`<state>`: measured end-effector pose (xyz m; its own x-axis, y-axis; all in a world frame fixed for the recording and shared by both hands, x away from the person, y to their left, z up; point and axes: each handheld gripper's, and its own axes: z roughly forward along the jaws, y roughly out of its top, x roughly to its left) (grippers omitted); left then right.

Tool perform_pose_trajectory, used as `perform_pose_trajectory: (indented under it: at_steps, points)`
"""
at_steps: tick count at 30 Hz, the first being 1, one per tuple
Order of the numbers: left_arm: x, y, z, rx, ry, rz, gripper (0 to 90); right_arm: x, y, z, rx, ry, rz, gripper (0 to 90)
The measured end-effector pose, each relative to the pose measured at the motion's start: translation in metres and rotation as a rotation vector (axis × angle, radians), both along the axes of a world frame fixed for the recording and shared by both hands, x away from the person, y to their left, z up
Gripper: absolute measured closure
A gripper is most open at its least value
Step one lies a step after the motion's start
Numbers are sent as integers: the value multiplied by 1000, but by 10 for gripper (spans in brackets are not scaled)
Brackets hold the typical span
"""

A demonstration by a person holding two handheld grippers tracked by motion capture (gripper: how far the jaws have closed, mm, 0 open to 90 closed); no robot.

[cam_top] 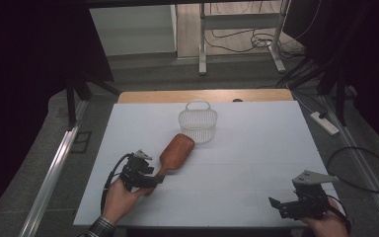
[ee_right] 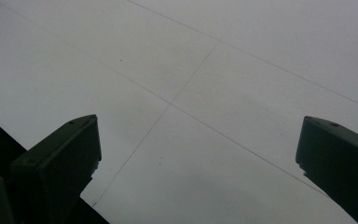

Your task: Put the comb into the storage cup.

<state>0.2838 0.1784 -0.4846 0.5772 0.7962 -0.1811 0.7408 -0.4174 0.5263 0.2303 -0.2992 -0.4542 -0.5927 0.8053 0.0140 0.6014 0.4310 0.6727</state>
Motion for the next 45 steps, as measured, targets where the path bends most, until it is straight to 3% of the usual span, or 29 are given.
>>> perform_pose_trajectory:
  at_steps: [12, 19, 27, 35, 45]
  points:
    - [11, 3, 1, -16, -5, 12, 93, 0, 1, 0, -6, 3, 0, 0]
    - [20, 1, -1, 2, -12, 21, 0, 1, 1, -1, -6, 7, 1, 0]
    - [30, -12, -5, 41, -13, -3, 0, 1, 0, -1, -8, 10, 2, 0]
    - [34, -17, -21, 67, -3, -28, 0, 1, 1, -1, -6, 10, 4, 0]
    - [37, -19, -30, 59, 18, -33, 0, 1, 1, -1, -7, 7, 7, 0]
